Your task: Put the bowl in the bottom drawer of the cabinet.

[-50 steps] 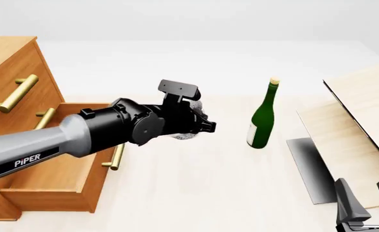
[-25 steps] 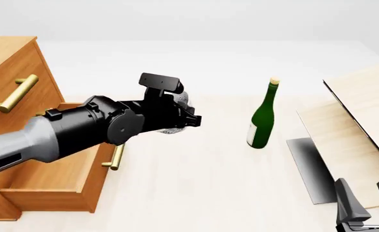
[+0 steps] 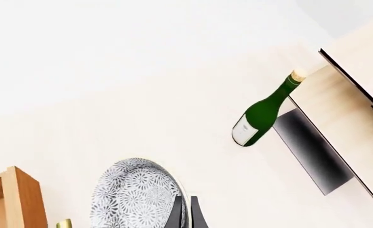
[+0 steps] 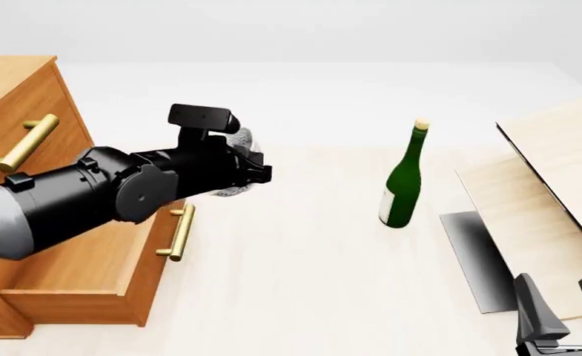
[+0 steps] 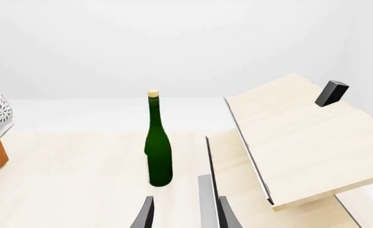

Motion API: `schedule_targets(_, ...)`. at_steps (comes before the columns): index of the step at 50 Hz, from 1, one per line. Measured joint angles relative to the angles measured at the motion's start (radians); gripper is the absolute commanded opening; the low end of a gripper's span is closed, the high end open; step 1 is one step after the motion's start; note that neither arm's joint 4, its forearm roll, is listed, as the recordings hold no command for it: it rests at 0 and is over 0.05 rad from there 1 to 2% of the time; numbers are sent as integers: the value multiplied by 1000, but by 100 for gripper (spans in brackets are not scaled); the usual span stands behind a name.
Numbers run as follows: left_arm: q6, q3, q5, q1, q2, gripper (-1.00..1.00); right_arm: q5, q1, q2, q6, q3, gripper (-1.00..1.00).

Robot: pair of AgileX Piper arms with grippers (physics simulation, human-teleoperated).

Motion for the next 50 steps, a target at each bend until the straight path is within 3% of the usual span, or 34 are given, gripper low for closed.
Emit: schedule_targets(50,30,121,-9,213,-135,-100,0,0,0,0,0,100)
